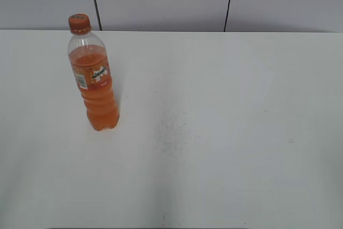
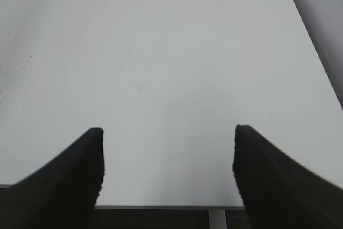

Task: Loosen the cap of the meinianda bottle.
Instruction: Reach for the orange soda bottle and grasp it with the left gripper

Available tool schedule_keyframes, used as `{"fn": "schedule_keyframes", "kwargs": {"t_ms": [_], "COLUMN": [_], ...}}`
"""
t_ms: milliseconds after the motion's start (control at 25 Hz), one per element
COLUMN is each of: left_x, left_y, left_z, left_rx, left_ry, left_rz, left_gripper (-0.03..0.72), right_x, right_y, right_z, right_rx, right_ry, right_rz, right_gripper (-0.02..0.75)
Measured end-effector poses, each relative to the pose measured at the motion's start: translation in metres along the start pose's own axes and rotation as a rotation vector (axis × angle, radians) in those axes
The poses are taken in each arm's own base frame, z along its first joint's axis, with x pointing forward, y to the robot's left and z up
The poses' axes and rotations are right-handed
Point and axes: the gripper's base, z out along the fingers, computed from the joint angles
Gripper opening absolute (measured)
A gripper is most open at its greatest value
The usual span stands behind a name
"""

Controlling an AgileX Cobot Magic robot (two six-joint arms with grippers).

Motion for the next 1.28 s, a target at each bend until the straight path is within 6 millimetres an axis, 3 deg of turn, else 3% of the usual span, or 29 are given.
{"fn": "schedule_keyframes", "kwargs": {"t_ms": [560,880,1080,1280], "left_x": [-0.002,-0.037,-0.056,-0.059], "left_y": [0.000,0.000,0.002,0.007], "left_z": [-0.001,-0.015,-0.001,0.035], "left_rx": [-0.001,-0.030,-0.040,-0.045], "left_ry": [-0.016,-0.306,-0.382,-0.468], "left_rz": [0.001,0.078,0.103,0.053], "left_gripper": [0.436,0.436,0.436,0.436], "right_x": [0.000,0.000,0.000,0.000], "right_y": [0.000,0.000,0.000,0.000], "right_z": [0.000,0.000,0.000,0.000], "right_rx": [0.001,0.001,0.001,0.001], "right_ry": [0.000,0.000,0.000,0.000], "right_rz": [0.000,0.000,0.000,0.000], "right_gripper": [0.563,0.563,0.563,0.563]}}
